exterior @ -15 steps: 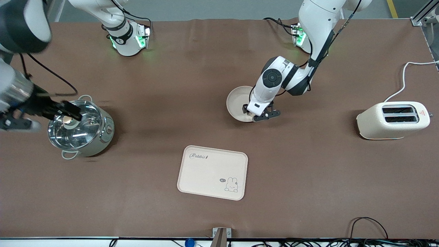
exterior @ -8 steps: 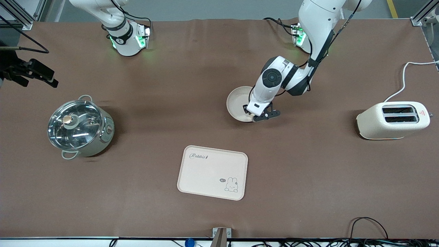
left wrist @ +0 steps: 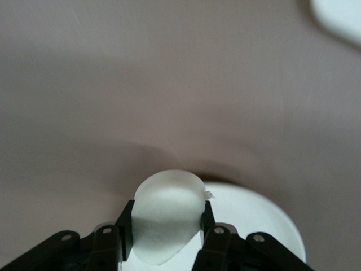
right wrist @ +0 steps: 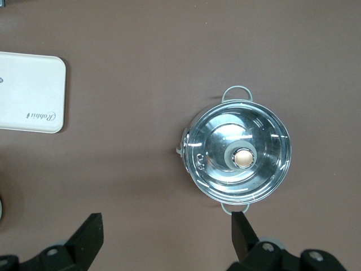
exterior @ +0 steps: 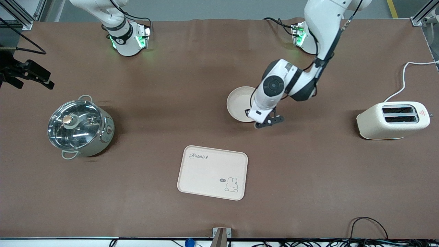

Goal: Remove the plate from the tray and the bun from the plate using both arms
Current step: 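Lift the bun off the plate with the left gripper toward the toaster, then lower the bun onto the table beside the toaster and open the left gripper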

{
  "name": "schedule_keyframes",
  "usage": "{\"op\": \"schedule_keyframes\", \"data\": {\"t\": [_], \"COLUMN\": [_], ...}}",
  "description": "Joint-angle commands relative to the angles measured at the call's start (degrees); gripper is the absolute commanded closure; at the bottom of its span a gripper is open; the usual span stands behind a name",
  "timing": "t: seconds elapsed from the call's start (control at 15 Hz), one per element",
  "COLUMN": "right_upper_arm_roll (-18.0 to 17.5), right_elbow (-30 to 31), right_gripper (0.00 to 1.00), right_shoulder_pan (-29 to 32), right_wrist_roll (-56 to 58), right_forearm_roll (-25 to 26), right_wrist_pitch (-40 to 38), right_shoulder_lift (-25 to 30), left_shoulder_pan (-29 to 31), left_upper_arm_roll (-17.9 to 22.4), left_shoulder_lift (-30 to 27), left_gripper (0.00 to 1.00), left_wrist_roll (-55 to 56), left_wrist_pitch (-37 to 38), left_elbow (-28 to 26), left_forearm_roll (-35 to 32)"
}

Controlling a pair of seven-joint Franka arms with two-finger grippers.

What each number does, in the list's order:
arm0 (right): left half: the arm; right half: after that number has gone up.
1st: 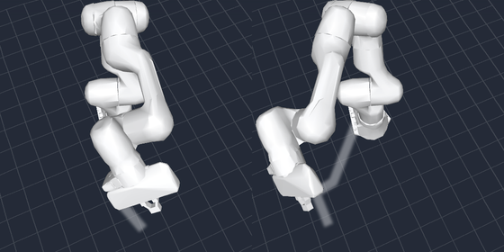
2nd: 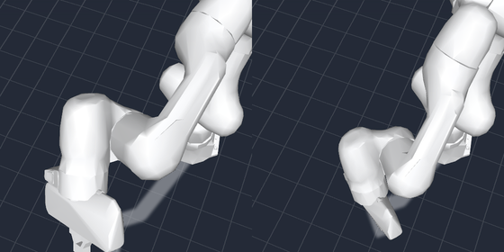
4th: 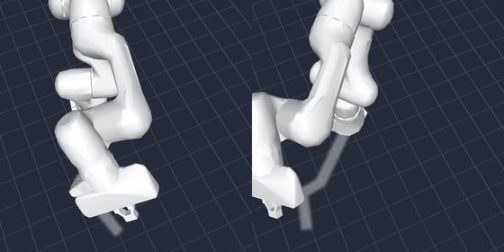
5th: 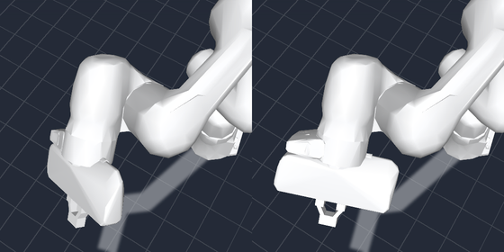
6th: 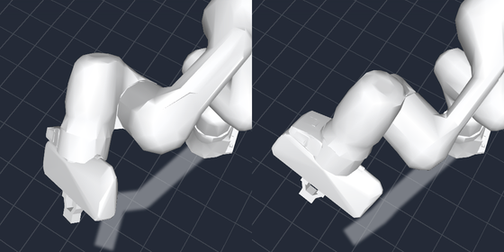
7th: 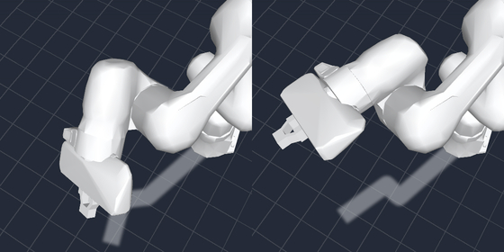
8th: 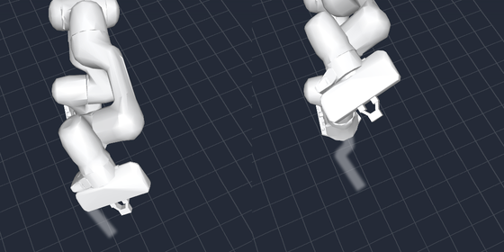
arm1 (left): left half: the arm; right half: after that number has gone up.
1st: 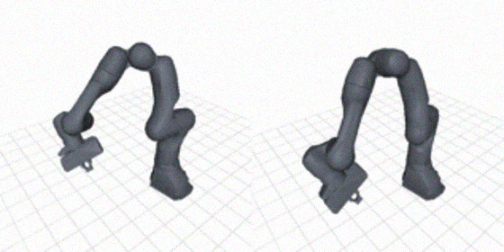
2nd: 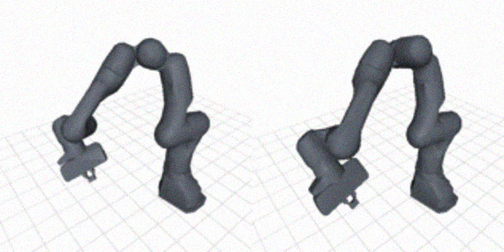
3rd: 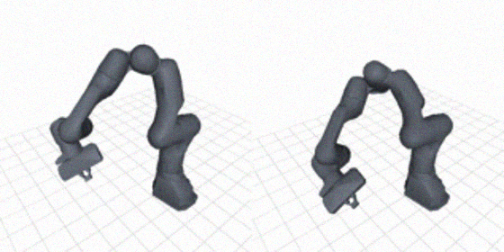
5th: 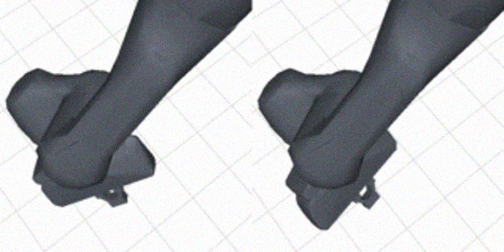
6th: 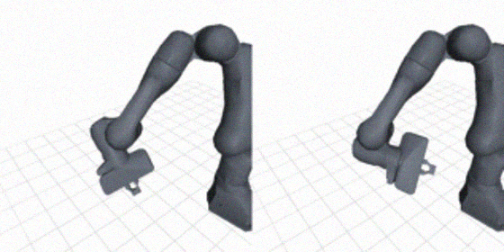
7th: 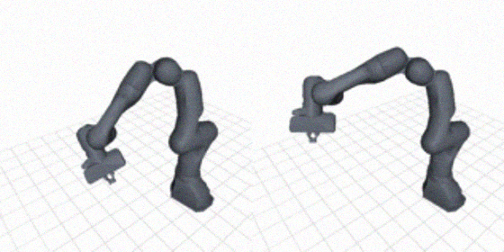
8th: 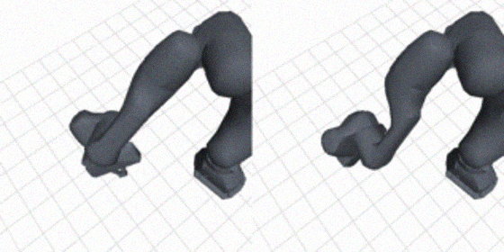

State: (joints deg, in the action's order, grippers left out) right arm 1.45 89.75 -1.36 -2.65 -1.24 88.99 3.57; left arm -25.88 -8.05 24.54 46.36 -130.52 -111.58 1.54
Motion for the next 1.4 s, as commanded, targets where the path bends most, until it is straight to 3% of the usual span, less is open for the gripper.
{"op": "schedule_keyframes", "data": {"t": [0.0, 0.27, 0.47, 0.93, 1.0, 1.07, 1.13, 1.33], "right_upper_arm_roll": [-1.7, -1.5, -1.5, -1.8, -1.8, -1.8, -1.8, -1.8], "right_elbow": [0.8, 0.5, -0.3, -0.3, -0.3, -0.3, -0.3, -0.3], "right_gripper": [0.00, 0.00, 0.00, 0.00, 0.00, 0.00, 0.00, 0.00], "right_shoulder_pan": [1.6, 1.8, 1.7, 1.4, 1.4, 1.5, 1.5, 1.5], "right_wrist_roll": [0.9, 0.8, 0.8, 0.5, 0.5, 0.5, 0.4, 0.2], "right_forearm_roll": [1.2, 1.2, 1.2, 1.2, 1.1, 1.1, 1.1, 1.2], "right_wrist_pitch": [0.0, 0.1, 0.7, 0.1, 0.1, 0.1, 0.1, 0.1], "right_shoulder_lift": [0.6, 0.4, 0.2, 0.2, 0.2, 0.2, 0.2, 0.2], "left_shoulder_pan": [6.1, 12.8, 14.9, 19.8, 19.7, 19.7, 19.8, 19.7], "left_upper_arm_roll": [-0.1, 0.1, 0.1, -0.4, -0.6, -0.7, -0.7, -2.7], "left_shoulder_lift": [3.1, 8.0, 11.4, 10.2, 10.0, 9.9, 9.7, 8.3], "left_gripper": [0.51, 0.51, 0.51, 0.50, 0.36, 0.05, 0.00, 0.00], "left_wrist_roll": [-7.9, -17.6, -17.7, -26.0, -25.3, -24.2, -23.0, -21.5], "left_wrist_pitch": [2.6, 1.8, -3.8, -3.3, -2.8, -2.7, -2.5, -0.8], "left_elbow": [5.3, 9.7, 8.8, 7.2, 6.8, 6.6, 6.4, 7.0], "left_forearm_roll": [-0.8, -2.4, -10.7, -11.6, -11.6, -10.9, -10.9, -9.5]}}
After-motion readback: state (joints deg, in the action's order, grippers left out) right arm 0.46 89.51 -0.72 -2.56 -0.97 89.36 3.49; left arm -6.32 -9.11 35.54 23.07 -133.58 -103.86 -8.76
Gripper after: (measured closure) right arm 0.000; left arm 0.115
